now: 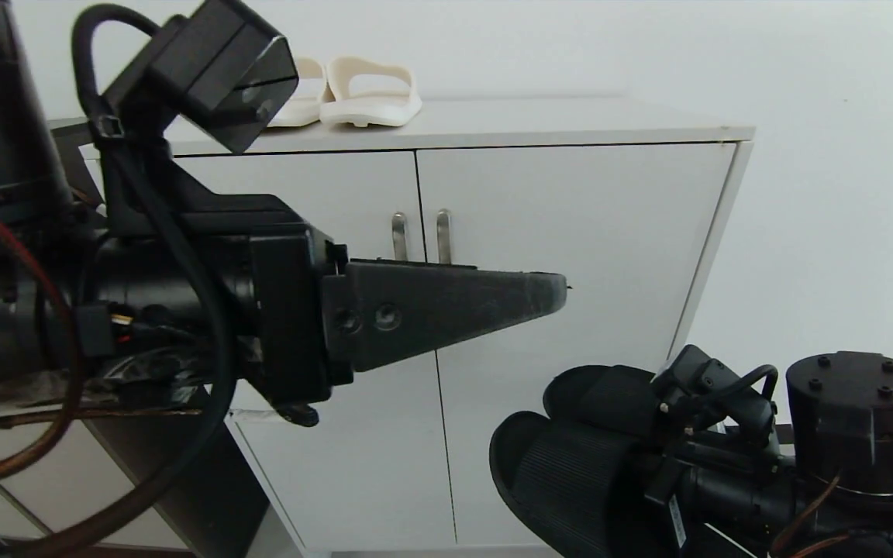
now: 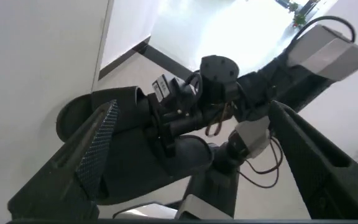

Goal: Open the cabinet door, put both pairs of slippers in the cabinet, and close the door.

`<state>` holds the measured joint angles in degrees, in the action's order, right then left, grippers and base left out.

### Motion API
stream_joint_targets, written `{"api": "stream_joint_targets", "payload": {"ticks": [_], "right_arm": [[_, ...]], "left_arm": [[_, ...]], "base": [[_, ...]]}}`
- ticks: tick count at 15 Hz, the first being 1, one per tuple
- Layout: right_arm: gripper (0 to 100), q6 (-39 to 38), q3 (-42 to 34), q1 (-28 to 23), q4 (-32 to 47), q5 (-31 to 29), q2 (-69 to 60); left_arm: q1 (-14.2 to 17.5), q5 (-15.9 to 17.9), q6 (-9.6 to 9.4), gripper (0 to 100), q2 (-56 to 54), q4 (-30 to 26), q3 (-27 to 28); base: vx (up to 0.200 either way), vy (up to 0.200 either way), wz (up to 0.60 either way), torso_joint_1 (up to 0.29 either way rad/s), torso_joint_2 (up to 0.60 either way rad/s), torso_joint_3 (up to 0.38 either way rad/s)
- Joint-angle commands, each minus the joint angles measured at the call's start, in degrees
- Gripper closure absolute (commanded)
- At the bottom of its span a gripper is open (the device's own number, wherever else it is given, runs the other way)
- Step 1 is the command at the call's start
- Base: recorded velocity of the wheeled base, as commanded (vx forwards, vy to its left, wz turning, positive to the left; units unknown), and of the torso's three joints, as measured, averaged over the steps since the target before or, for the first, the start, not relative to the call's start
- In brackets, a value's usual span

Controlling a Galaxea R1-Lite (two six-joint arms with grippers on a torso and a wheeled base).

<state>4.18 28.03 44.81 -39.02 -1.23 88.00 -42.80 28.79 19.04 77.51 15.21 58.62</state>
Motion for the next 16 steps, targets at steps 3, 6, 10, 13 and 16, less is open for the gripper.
{"api": "stream_joint_targets", "payload": {"ticks": [3, 6, 10, 13, 16], "right_arm": [[100, 0.04, 0.01, -0.08, 0.00, 0.00, 0.06], [100, 0.04, 0.01, -0.69, 0.00, 0.00, 0.24], [100, 0.04, -0.08, -0.69, 0.09, 0.18, 0.24], [100, 0.04, -0.16, -0.69, 0.09, 0.18, 0.24], [100, 0.04, -0.25, -0.69, 0.09, 0.18, 0.33]], "left_arm": [[5.27, -1.37, -1.38, 0, 6.96, 2.80, 2.11], [5.62, -5.15, -2.17, 0, 7.66, 3.51, 2.46], [9.31, -4.36, -3.49, 0, 7.83, 3.51, 2.46], [12.74, 4.16, -3.57, 0, 7.75, 3.51, 2.64], [14.24, 3.64, -3.84, 0, 9.94, 3.59, 3.78]], "base": [[0.000, 0.000, 0.00, 0.000, 0.00, 0.000], [0.000, 0.000, 0.00, 0.000, 0.00, 0.000], [0.000, 0.000, 0.00, 0.000, 0.00, 0.000], [0.000, 0.000, 0.00, 0.000, 0.00, 0.000], [0.000, 0.000, 0.00, 0.000, 0.00, 0.000]]}}
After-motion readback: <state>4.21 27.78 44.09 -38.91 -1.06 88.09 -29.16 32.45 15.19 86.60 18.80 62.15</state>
